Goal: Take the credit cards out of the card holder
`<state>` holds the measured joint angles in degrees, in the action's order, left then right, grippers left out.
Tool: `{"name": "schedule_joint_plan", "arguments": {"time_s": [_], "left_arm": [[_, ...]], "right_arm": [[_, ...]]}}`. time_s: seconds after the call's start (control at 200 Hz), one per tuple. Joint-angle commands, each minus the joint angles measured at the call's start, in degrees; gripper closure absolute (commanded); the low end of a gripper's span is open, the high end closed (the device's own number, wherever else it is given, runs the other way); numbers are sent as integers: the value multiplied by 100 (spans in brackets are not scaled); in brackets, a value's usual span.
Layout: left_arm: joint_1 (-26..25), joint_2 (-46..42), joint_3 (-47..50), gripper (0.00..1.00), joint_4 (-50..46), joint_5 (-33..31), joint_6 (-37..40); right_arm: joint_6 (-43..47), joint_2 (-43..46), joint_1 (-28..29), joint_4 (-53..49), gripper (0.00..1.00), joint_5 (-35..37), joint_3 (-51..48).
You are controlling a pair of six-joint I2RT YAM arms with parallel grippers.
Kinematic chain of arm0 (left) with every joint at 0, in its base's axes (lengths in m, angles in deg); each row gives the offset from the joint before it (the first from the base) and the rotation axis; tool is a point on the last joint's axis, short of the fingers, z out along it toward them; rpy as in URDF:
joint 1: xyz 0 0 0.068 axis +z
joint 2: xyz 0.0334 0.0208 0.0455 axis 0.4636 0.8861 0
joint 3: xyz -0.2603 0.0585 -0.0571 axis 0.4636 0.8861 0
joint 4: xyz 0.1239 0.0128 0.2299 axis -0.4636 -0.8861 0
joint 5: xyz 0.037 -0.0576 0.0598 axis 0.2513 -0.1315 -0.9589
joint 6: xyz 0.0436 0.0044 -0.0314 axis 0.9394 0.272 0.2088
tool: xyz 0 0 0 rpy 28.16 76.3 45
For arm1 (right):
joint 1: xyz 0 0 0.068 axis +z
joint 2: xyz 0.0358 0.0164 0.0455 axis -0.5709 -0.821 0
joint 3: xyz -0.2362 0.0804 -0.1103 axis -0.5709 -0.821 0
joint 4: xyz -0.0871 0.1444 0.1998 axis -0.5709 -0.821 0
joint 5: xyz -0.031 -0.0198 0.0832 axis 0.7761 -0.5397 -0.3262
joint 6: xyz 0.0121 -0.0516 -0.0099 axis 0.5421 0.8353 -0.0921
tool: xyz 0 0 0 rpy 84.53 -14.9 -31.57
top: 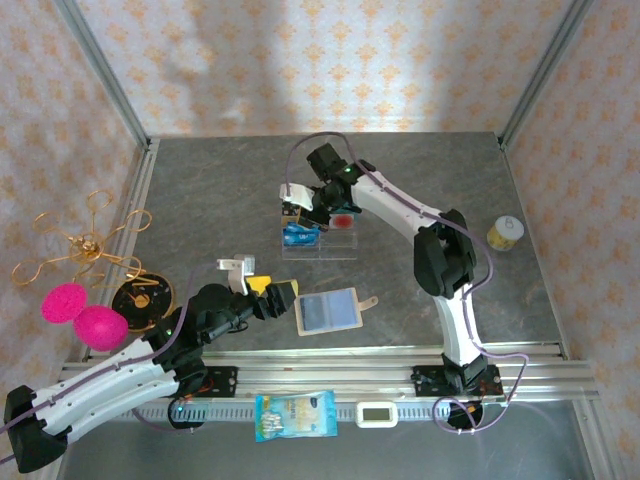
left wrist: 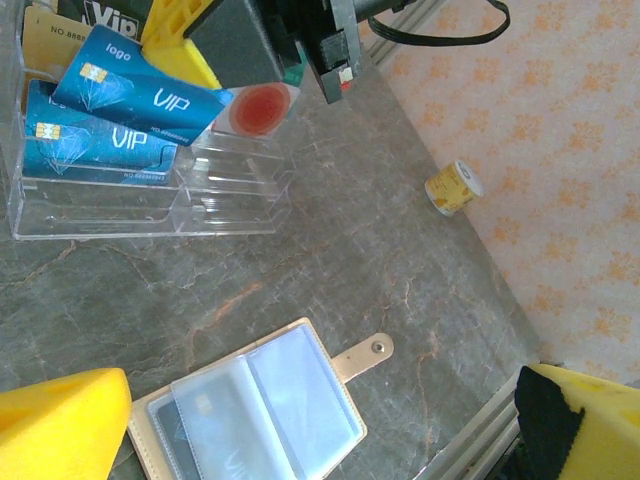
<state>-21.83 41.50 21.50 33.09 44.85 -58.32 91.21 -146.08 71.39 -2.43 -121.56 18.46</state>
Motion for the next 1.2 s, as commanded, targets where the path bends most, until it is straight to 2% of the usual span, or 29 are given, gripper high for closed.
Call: {"name": "schedule_joint_plan", "arguments": {"time_s": [0.0, 0.435, 0.641, 0.701, 0.836, 0.976, 1.111, 1.196], "left_arm": [[23, -19, -208, 1, -21, -166, 106], [28, -21, -165, 1, 79, -135, 54], [23, -10, -152, 1, 110, -127, 13], [23, -10, -147, 1, 118, -141, -16], [23, -2, -130, 1, 212, -149, -82], [23, -1, -39, 1, 463, -158, -188], [19, -1, 138, 1, 820, -125, -356], [23, -18, 275, 1, 1002, -110, -490]], "right_arm": [[79, -71, 42, -202, 100, 187, 188], [-2, -313, 227, -254, 100, 556, 284], [-386, -160, 265, 125, 70, 567, 339], [-511, 7, 264, 288, 67, 486, 257], [-902, 562, 262, 847, 65, 387, -237], [-1919, 1459, 263, 2177, 65, 269, -1381], [-3986, 2355, 262, 4204, 65, 781, -2990], [-5192, 2827, 290, 5002, 65, 1010, -3890]]}}
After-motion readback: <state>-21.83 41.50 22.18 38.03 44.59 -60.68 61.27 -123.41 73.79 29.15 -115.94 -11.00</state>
